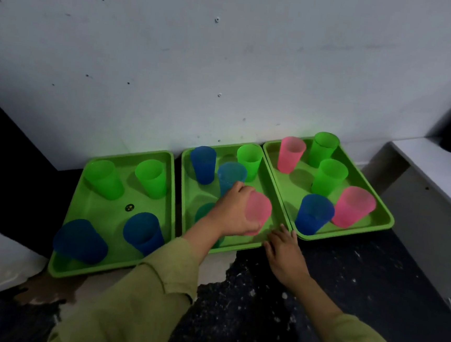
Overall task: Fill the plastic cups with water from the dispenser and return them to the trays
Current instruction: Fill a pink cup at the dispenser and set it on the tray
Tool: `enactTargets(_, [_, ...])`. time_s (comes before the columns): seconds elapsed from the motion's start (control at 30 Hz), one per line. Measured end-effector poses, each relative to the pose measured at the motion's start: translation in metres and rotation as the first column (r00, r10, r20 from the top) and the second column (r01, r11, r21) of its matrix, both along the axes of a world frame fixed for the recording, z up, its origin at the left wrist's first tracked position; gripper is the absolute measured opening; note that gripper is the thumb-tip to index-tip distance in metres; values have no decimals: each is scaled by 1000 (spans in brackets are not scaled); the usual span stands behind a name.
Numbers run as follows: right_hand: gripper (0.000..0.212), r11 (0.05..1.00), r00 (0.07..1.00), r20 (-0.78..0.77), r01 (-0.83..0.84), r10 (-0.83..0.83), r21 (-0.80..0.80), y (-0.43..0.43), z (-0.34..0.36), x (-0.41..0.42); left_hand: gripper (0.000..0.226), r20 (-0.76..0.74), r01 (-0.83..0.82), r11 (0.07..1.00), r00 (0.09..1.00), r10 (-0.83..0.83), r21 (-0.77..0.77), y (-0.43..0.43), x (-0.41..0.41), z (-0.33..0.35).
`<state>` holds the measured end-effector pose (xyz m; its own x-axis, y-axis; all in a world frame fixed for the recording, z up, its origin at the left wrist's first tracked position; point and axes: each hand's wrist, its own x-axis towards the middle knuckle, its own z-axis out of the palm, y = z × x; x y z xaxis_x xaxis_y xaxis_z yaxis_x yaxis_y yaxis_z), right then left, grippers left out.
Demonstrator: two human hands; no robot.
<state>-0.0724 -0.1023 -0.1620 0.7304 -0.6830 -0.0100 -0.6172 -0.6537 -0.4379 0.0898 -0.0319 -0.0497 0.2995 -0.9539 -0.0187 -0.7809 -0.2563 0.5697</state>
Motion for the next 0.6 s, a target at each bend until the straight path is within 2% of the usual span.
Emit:
enactTargets(0.23, [41,999,998,-50,43,-43,16,15,20,9,78,-184,-169,941,976,118,-294,43,12,38])
enactTargets(0.33, [40,996,995,49,82,-83,16,31,26,13,78,-234,-216,898,963,131,-384,77,21,47])
enactTargets(0.47, [33,988,982,145,136,-125,-75,67,33,24,78,-266,-252,852,954,139,-458,134,31,48])
enactTargets(0.6, [21,986,979,191,99,-73,-132,123,34,46,82,-298,-277,842,943,147,-462,204,52,37])
